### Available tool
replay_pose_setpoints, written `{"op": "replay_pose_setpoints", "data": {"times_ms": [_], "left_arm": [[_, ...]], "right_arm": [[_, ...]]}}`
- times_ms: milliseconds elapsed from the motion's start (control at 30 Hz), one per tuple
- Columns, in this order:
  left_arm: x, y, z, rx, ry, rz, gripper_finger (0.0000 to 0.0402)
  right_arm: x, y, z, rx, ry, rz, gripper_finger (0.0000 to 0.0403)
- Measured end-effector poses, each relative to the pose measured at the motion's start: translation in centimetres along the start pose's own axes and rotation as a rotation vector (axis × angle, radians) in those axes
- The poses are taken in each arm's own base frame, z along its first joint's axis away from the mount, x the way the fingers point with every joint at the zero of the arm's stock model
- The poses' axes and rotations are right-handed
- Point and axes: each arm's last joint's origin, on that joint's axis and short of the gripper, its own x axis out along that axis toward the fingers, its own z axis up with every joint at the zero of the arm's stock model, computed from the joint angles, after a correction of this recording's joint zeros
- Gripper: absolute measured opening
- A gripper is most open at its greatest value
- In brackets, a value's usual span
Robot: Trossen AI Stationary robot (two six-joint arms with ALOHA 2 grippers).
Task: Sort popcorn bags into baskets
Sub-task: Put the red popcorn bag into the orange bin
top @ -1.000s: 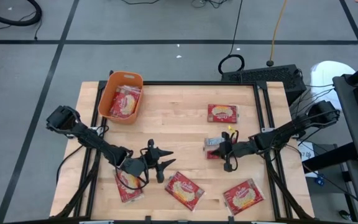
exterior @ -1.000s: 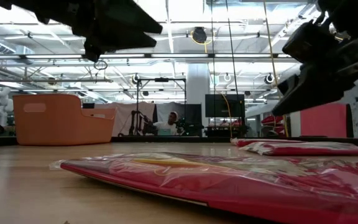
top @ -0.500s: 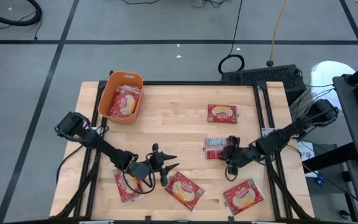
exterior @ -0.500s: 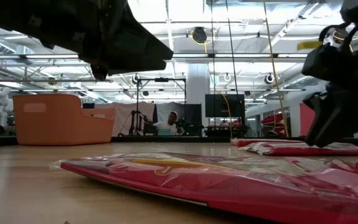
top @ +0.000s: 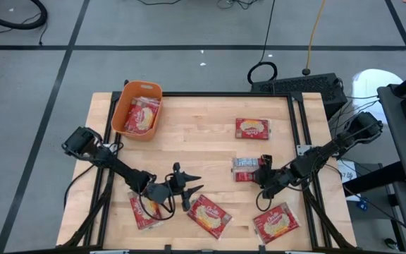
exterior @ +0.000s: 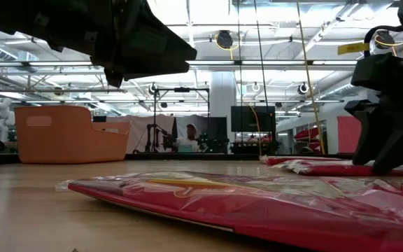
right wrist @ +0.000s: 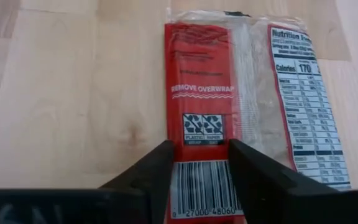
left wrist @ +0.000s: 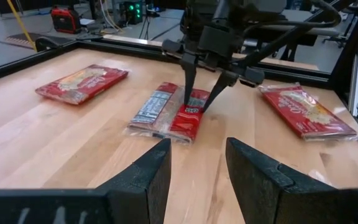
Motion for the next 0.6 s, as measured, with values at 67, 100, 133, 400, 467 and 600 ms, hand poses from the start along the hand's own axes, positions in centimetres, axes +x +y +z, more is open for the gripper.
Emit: {"op": "replay_pose_setpoints", "data": {"times_ms": [67, 100, 133, 400, 467, 600], "left_arm": [[0.0, 0.0, 0.1, -0.003, -0.003, -0.001, 0.0157], [0.0, 0.0, 0.1, -0.003, -0.004, -0.001, 0.0157], [0.0, 0.0, 0.1, -0.003, -0.003, -0.001, 0.0157], [0.0, 0.0, 0.1, 0.004, -0.004, 0.000, 0.0157], [0.1, 0.1, 0.1, 0.003, -0.004, 0.002, 0.0157], [0.1, 0.1, 0.1, -0.002, -0.003, 0.001, 0.0157]], "right_arm": [[0.2, 0.1, 0.0, 0.005, 0.000, -0.002, 0.0128], [0.4, 0.1, 0.0, 0.005, -0.001, -0.003, 0.0116], [0.5, 0.2, 0.0, 0.005, -0.003, -0.002, 0.0103], [1.4, 0.9, 0.8, -0.029, -0.092, 0.035, 0.0006], [1.6, 0.9, 1.0, -0.022, -0.109, 0.042, 0.0006], [1.7, 0.8, 1.5, -0.026, -0.143, 0.056, 0.0001]]}}
